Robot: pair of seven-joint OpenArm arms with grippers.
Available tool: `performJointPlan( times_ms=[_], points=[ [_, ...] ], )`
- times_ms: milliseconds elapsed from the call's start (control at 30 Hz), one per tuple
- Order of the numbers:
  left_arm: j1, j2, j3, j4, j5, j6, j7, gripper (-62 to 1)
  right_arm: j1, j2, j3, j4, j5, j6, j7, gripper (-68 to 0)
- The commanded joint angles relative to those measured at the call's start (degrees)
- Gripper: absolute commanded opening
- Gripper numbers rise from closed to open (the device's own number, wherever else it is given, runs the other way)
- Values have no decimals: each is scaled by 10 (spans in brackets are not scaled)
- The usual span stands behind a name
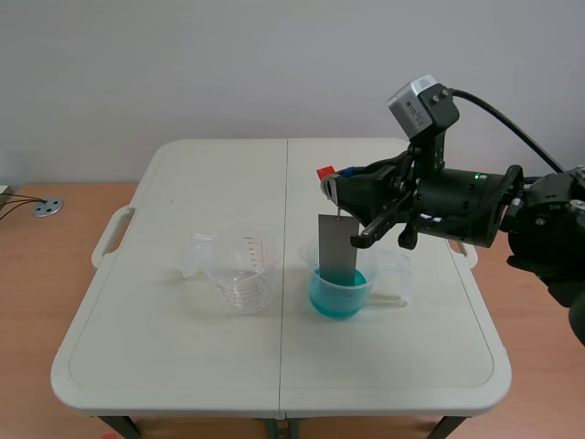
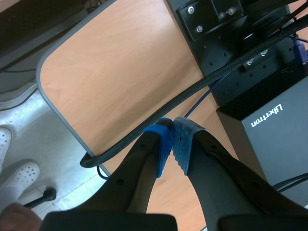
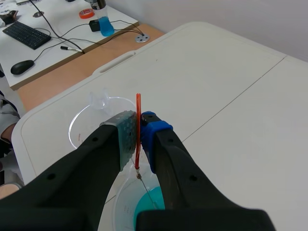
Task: Hold the metal plate by the orange handle, dip it into the blue solution, take it out and point at it, then put the plate back in the beaker on the left.
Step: 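Lower the plate into the blue solution, then hold the plate still in the solution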
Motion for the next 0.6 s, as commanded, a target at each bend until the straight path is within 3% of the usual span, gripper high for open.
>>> performJointPlan(
  times_ms=[0, 567],
  points=[
    [8, 3, 3, 9, -3, -3, -5, -585, 7, 3, 0, 6, 3, 5, 8, -664],
    [8, 3, 11, 5, -3, -3, -5, -585, 7, 3, 0, 6, -9, 5, 8, -664]
  ],
)
